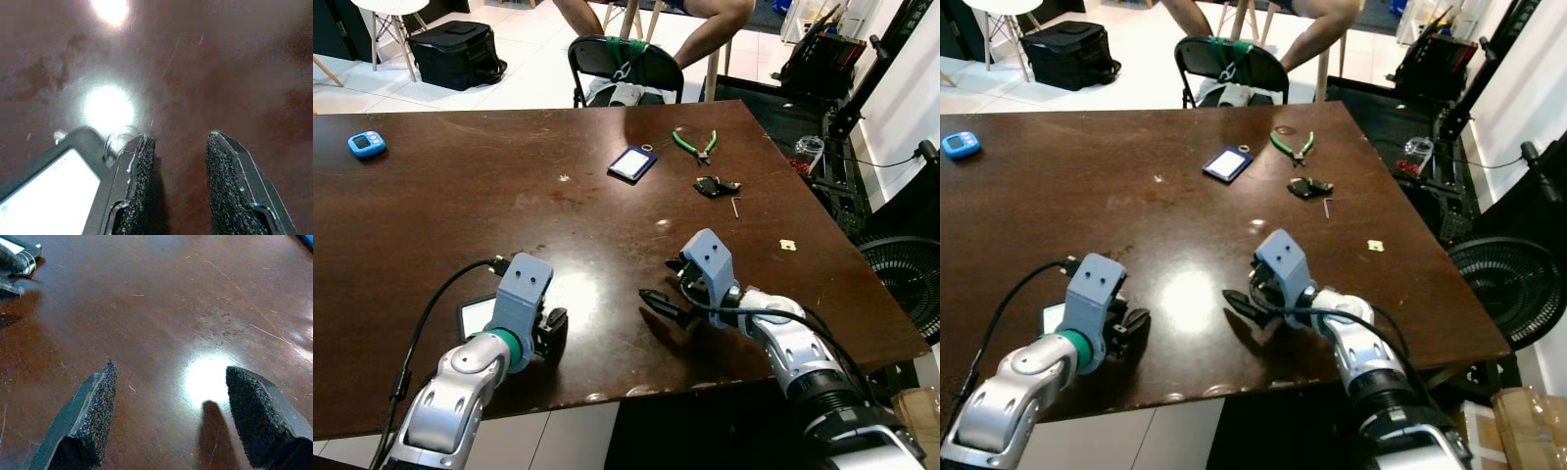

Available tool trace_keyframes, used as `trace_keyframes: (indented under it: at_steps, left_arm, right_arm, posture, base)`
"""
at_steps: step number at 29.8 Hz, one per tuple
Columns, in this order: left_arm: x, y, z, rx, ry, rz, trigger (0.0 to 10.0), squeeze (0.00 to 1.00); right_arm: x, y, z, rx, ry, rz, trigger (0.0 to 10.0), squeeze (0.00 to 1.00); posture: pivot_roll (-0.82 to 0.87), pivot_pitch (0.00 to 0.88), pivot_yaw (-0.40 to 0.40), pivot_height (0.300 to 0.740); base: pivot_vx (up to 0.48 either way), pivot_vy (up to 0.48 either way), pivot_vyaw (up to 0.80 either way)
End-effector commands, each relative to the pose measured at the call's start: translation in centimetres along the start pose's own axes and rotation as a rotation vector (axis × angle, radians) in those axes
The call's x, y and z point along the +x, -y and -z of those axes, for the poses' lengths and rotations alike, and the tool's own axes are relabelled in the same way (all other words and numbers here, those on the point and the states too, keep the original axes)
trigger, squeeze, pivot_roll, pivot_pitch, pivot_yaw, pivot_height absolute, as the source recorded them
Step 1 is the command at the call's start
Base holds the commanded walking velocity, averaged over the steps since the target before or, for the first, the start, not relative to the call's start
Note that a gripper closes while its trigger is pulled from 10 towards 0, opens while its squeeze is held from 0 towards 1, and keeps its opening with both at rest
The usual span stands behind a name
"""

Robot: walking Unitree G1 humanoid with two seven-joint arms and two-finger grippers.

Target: Hang keys on a hook

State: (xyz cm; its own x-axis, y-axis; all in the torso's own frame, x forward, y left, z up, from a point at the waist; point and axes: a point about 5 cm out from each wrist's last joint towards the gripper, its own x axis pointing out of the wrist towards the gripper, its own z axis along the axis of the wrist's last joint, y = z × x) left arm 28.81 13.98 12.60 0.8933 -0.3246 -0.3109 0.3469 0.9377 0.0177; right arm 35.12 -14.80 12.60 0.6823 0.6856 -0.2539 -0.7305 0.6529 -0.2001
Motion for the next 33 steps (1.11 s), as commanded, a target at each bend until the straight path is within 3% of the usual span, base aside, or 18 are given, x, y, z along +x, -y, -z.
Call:
trace_keyframes:
  at_steps: [1, 2, 5, 7, 14, 20, 21, 24, 33]
  left_arm:
    - [-0.4, -0.1, -0.2, -0.038, 0.035, 0.013, 10.0, 0.0]
    - [-0.4, -0.1, -0.2, -0.038, 0.035, 0.013, 10.0, 0.0]
    - [-0.9, -0.1, -1.1, -0.151, 0.12, 0.066, 10.0, 0.0]
    - [-0.9, -0.1, -1.2, -0.15, 0.129, 0.064, 10.0, 0.0]
    - [-0.8, 0.0, -1.0, -0.104, 0.117, 0.043, 10.0, 0.0]
    - [-1.2, -1.8, -1.3, -0.023, 0.118, -0.077, 10.0, 0.0]
    - [-1.5, -2.9, -1.3, 0.012, 0.111, -0.117, 10.0, 0.0]
    - [-1.6, -3.4, -1.2, 0.041, 0.099, -0.132, 10.0, 0.0]
    - [-1.0, -2.2, 0.1, 0.093, 0.009, -0.05, 10.0, 0.0]
  right_arm:
    - [-0.1, -0.1, 0.3, 0.013, 0.001, 0.003, 10.0, 0.0]
    - [-0.1, -0.1, 0.3, 0.013, 0.001, 0.003, 10.0, 0.0]
    - [0.1, -0.2, 0.3, 0.014, 0.001, -0.001, 10.0, 0.0]
    - [0.2, -0.2, 0.3, 0.014, 0.001, -0.002, 10.0, 0.0]
    - [0.2, -0.3, 0.4, 0.013, -0.002, -0.004, 10.0, 0.0]
    - [0.2, -0.3, 0.6, 0.013, -0.01, -0.005, 10.0, 0.0]
    - [0.3, -0.4, 0.6, 0.013, -0.012, -0.009, 10.0, 0.0]
    - [0.4, -0.4, 0.6, 0.014, -0.012, -0.012, 10.0, 0.0]
    - [0.5, -0.5, 0.5, 0.015, -0.007, -0.014, 10.0, 0.0]
  posture:
    - [-0.03, 0.086, 0.035, 0.74]
    - [-0.03, 0.086, 0.035, 0.74]
    - [-0.03, 0.083, 0.032, 0.74]
    - [-0.03, 0.082, 0.03, 0.74]
    - [-0.03, 0.079, 0.028, 0.74]
    - [-0.03, 0.079, 0.02, 0.74]
    - [-0.02, 0.077, 0.018, 0.74]
    - [-0.02, 0.077, 0.018, 0.74]
    - [-0.02, 0.076, 0.022, 0.74]
  base:
    - [0.0, 0.0, 0.0]
    - [0.0, 0.0, 0.0]
    - [0.0, 0.0, 0.0]
    - [0.0, 0.0, 0.0]
    - [0.0, 0.0, 0.0]
    - [0.0, 0.0, 0.0]
    - [0.0, 0.0, 0.0]
    - [0.0, 0.0, 0.0]
    - [0.0, 0.0, 0.0]
